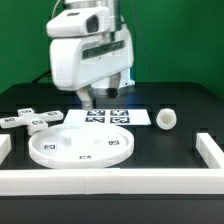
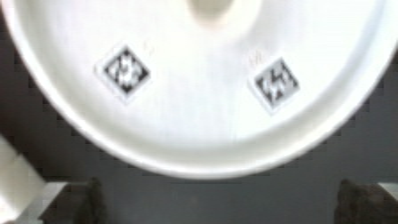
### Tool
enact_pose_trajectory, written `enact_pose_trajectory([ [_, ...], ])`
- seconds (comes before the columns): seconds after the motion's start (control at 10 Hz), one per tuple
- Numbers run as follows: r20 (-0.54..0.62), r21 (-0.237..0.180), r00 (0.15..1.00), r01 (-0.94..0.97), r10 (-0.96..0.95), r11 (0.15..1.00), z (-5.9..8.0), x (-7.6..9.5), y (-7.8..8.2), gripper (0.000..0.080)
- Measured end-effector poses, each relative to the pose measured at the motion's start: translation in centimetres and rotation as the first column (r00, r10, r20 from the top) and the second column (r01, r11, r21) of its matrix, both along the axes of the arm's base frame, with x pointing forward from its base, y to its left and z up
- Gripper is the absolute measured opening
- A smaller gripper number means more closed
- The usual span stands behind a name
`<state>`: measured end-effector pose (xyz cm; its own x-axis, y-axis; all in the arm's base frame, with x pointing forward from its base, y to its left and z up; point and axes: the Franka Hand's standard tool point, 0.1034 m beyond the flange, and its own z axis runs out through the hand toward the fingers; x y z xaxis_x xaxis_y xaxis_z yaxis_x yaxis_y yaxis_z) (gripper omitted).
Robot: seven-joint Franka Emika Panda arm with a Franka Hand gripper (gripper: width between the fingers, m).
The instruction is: Assemble round table
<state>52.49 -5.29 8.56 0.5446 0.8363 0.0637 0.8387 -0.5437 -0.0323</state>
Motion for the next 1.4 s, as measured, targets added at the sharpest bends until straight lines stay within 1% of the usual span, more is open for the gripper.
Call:
enact_pose_trajectory([
  [0.2, 0.002, 0.001, 1.000, 0.004, -0.004, 1.000, 0.2, 0.2, 0.3, 0.0650],
  [0.4, 0.000, 0.001, 1.000, 0.006, -0.006, 1.000, 0.1, 0.2, 0.2, 0.0650],
  [0.5, 0.013, -0.002, 0.999, -0.033, 0.033, 0.999, -0.4, 0.1, -0.2, 0.0650],
  [0.6, 0.016, -0.006, 0.999, -0.050, 0.051, 0.999, -1.9, -0.4, -1.1, 0.0650],
  [0.8, 0.030, -0.013, 0.999, -0.038, 0.039, 0.999, -3.7, -1.0, -2.0, 0.0650],
  [0.9, 0.015, -0.009, 0.999, -0.034, 0.034, 0.999, -4.9, -1.6, -2.4, 0.0650],
  [1.2, -0.011, -0.002, 1.000, -0.017, 0.017, 1.000, -6.9, -2.5, -3.1, 0.0650],
  [1.4, -0.022, 0.001, 1.000, -0.016, 0.016, 1.000, -7.4, -2.9, -3.0, 0.0650],
])
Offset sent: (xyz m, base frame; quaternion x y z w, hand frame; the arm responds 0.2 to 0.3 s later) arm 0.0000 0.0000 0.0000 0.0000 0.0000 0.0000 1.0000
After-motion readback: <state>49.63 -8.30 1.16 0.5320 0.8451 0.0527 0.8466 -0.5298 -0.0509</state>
